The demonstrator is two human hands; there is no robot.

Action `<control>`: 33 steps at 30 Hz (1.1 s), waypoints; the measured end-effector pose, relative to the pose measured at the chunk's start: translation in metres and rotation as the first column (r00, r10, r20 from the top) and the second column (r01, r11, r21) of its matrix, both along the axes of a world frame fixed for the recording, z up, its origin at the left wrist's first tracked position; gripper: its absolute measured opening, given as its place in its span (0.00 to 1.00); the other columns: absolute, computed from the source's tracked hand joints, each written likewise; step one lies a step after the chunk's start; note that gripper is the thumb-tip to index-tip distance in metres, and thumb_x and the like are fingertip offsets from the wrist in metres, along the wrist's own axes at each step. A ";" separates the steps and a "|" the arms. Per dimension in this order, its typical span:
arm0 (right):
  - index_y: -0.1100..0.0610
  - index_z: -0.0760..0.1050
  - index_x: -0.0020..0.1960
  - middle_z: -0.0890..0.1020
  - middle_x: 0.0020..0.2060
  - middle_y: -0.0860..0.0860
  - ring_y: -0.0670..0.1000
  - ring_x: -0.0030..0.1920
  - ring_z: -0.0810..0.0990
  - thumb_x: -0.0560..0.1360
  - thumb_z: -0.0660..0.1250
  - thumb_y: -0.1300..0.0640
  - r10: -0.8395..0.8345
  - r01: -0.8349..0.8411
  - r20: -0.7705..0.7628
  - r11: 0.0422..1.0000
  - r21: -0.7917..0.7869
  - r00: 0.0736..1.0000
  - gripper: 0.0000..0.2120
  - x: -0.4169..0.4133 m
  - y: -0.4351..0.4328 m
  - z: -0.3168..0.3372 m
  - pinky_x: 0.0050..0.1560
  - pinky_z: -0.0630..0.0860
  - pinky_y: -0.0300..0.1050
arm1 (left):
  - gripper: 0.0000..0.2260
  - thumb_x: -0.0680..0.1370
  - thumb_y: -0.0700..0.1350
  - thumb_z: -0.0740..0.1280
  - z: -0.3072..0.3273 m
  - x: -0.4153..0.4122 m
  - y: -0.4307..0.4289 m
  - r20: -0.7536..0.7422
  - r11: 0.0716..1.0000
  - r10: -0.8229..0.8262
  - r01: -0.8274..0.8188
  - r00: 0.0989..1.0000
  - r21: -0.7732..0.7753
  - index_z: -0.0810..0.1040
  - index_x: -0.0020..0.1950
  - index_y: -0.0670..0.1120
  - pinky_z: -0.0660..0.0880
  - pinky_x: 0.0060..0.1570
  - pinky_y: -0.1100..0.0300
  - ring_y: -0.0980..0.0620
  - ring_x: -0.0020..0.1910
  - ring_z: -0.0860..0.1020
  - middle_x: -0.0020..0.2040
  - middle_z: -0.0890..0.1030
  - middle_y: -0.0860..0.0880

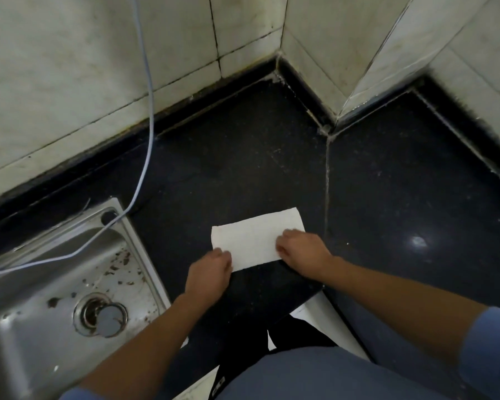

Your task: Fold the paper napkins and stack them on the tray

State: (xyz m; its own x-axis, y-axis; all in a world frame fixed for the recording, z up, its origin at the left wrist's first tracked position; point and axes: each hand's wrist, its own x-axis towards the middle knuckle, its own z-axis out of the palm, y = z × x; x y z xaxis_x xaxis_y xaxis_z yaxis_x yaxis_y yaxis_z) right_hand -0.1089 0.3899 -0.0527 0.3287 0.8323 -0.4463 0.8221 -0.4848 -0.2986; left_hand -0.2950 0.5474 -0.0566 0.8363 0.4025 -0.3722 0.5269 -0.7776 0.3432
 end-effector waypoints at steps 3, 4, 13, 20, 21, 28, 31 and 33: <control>0.53 0.77 0.51 0.77 0.50 0.50 0.52 0.51 0.78 0.79 0.58 0.52 -0.130 0.129 0.025 0.991 0.033 0.991 0.10 0.004 -0.034 -0.010 0.45 0.73 0.46 | 0.08 0.77 0.48 0.66 -0.010 -0.027 -0.006 -0.016 0.995 0.103 -0.103 0.995 0.010 0.75 0.43 0.45 0.72 0.33 0.54 0.46 0.37 0.77 0.43 0.75 0.47; 0.53 0.77 0.50 0.78 0.49 0.49 0.52 0.49 0.78 0.79 0.59 0.51 -0.154 0.152 0.053 0.987 0.046 0.987 0.10 0.008 -0.043 -0.010 0.44 0.72 0.45 | 0.07 0.76 0.47 0.67 -0.011 -0.033 -0.007 -0.004 0.993 0.115 -0.115 0.993 0.021 0.75 0.42 0.45 0.73 0.31 0.55 0.47 0.36 0.77 0.42 0.75 0.48; 0.56 0.71 0.60 0.78 0.54 0.54 0.56 0.53 0.79 0.74 0.68 0.47 -0.519 0.520 0.043 0.848 -0.100 0.854 0.19 0.031 0.003 0.006 0.47 0.74 0.48 | 0.06 0.69 0.40 0.72 -0.009 -0.017 0.009 0.096 0.979 -0.122 0.104 0.988 0.176 0.82 0.46 0.44 0.77 0.38 0.52 0.46 0.45 0.76 0.50 0.78 0.47; 0.64 0.78 0.47 0.82 0.47 0.60 0.57 0.44 0.81 0.69 0.72 0.59 -0.848 0.853 -0.379 0.473 -0.220 0.372 0.11 0.042 0.015 0.015 0.43 0.80 0.50 | 0.06 0.75 0.42 0.66 -0.003 -0.020 0.013 0.142 0.995 -0.006 -0.009 0.990 0.101 0.82 0.49 0.45 0.73 0.45 0.54 0.47 0.49 0.74 0.51 0.77 0.48; 0.65 0.77 0.47 0.82 0.47 0.61 0.58 0.44 0.81 0.69 0.73 0.61 -0.850 0.875 -0.443 0.419 -0.244 0.283 0.10 0.042 0.017 0.020 0.45 0.81 0.52 | 0.07 0.76 0.43 0.65 0.000 -0.023 0.014 0.149 0.995 0.040 -0.053 0.988 0.080 0.81 0.51 0.45 0.73 0.47 0.55 0.48 0.50 0.74 0.52 0.76 0.49; 0.56 0.73 0.38 0.80 0.42 0.54 0.54 0.43 0.81 0.69 0.73 0.62 -0.690 0.725 -0.503 0.668 -0.167 0.520 0.09 -0.019 0.077 0.039 0.41 0.82 0.52 | 0.08 0.75 0.41 0.67 0.010 -0.063 0.028 0.120 0.951 0.296 -0.304 0.948 0.058 0.81 0.53 0.45 0.74 0.46 0.54 0.47 0.50 0.76 0.50 0.78 0.46; 0.53 0.73 0.37 0.81 0.43 0.53 0.55 0.45 0.82 0.69 0.71 0.61 -0.607 0.610 -0.445 0.777 -0.159 0.658 0.08 -0.052 0.100 0.024 0.47 0.81 0.54 | 0.07 0.74 0.41 0.67 0.014 -0.076 0.029 0.120 0.936 0.343 -0.350 0.932 0.044 0.81 0.51 0.44 0.75 0.43 0.54 0.46 0.49 0.76 0.48 0.78 0.46; 0.57 0.76 0.44 0.81 0.45 0.54 0.55 0.48 0.81 0.69 0.70 0.59 -0.577 0.566 -0.376 0.810 -0.153 0.725 0.05 -0.064 0.107 0.015 0.49 0.79 0.49 | 0.07 0.75 0.41 0.67 0.016 -0.081 0.028 0.121 0.928 0.364 -0.371 0.924 0.040 0.81 0.51 0.44 0.75 0.43 0.54 0.46 0.49 0.76 0.48 0.78 0.46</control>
